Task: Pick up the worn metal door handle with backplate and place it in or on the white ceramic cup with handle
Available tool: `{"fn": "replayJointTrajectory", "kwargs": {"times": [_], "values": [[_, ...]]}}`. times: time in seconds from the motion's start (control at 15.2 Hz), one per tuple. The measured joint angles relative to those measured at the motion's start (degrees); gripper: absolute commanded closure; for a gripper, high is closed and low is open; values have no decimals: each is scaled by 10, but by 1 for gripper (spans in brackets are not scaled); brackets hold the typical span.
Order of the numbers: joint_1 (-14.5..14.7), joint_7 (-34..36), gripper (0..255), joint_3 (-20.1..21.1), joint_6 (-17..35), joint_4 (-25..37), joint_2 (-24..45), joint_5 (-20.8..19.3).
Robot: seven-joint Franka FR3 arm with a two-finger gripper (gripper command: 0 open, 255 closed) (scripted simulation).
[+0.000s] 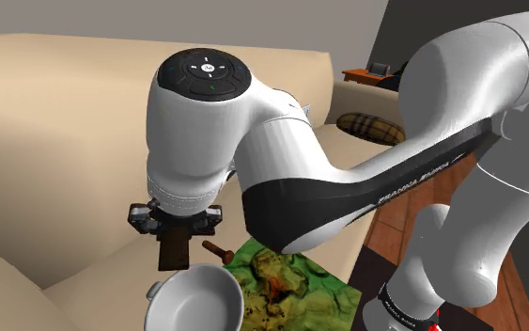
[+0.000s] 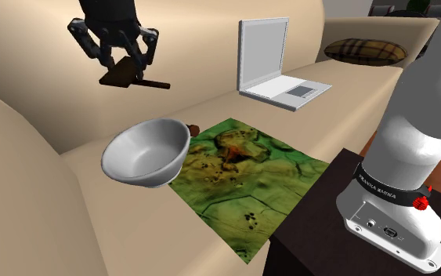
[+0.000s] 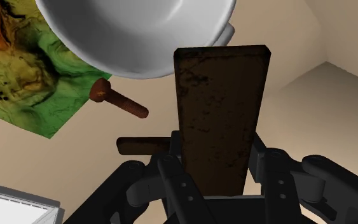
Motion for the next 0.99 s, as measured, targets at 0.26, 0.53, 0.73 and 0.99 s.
{"fn": "replayJointTrajectory", "kwargs": {"times": [0.26,0.53,0.73,0.99], "values": [[25,43,255,29,-26,-1,-12,7],[38,75,255,46,-37,-1,-9,4],[38,87,255,48,-21,-15,-2,-4],[37,104,255,50,4,-37,6,-17]]}}
